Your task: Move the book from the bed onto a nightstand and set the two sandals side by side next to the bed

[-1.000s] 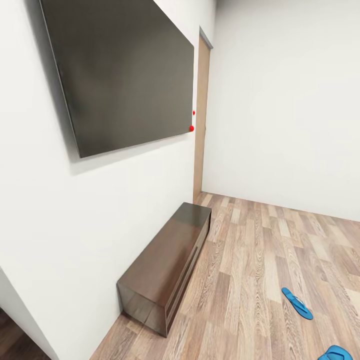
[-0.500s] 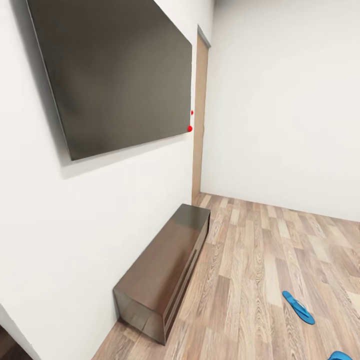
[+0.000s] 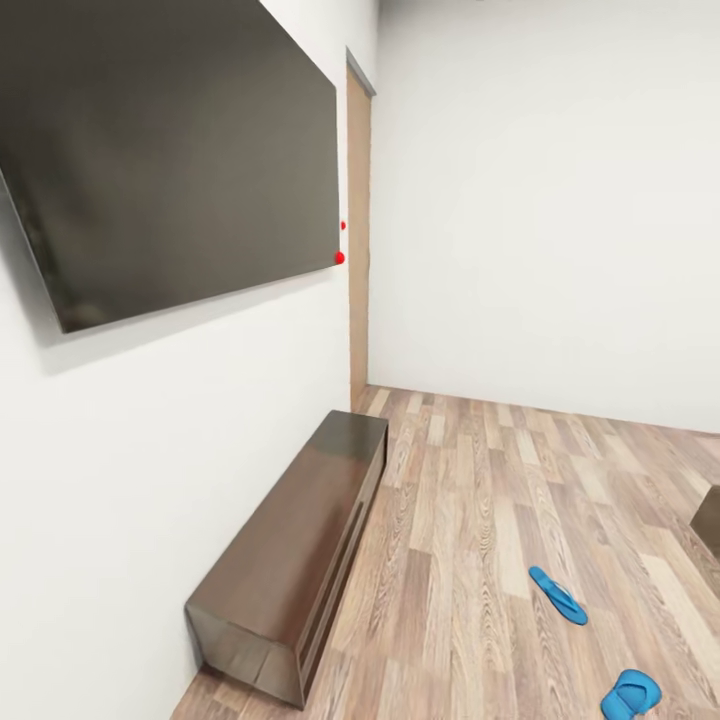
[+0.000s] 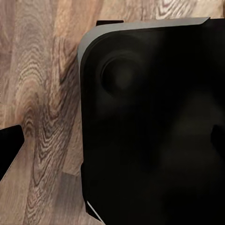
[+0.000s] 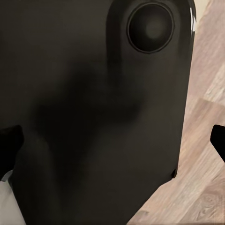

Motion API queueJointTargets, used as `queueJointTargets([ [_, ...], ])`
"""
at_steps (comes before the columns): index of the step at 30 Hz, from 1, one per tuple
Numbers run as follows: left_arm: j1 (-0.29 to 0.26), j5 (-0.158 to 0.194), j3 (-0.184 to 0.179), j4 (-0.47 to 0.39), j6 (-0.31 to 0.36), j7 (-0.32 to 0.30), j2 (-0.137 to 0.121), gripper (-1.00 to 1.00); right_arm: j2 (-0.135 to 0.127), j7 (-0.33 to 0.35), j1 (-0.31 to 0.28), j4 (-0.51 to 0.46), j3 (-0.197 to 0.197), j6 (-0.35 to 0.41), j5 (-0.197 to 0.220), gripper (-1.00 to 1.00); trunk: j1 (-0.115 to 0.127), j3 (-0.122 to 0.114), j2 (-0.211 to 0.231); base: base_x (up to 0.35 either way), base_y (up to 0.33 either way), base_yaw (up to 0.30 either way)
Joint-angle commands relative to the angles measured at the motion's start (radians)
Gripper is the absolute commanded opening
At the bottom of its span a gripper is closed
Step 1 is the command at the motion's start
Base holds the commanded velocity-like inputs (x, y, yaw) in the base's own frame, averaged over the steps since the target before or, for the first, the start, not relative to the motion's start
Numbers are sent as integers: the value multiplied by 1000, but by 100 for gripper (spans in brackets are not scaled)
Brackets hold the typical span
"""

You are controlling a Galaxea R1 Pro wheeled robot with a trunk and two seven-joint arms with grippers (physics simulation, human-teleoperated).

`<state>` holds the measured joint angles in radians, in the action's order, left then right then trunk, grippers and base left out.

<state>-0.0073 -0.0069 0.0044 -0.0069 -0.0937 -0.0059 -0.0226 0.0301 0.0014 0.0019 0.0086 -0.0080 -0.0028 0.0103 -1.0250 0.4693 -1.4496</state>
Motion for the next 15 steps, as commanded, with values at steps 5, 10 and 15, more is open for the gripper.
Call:
queueJointTargets([
  [5, 0, -1, 0, 1, -9, -1, 0, 100, -1, 0, 0, 2, -1, 0, 1, 100, 0, 1, 0, 10, 0, -287],
  [10, 0, -1, 0, 1, -11, -2, 0, 100, 0, 0, 0, 2, -1, 0, 1, 100, 0, 1, 0, 4, 0, -292],
  [15, 0, -1, 0, 1, -12, -2, 0, 100, 0, 0, 0, 2, -1, 0, 1, 100, 0, 1, 0, 2, 0, -293],
])
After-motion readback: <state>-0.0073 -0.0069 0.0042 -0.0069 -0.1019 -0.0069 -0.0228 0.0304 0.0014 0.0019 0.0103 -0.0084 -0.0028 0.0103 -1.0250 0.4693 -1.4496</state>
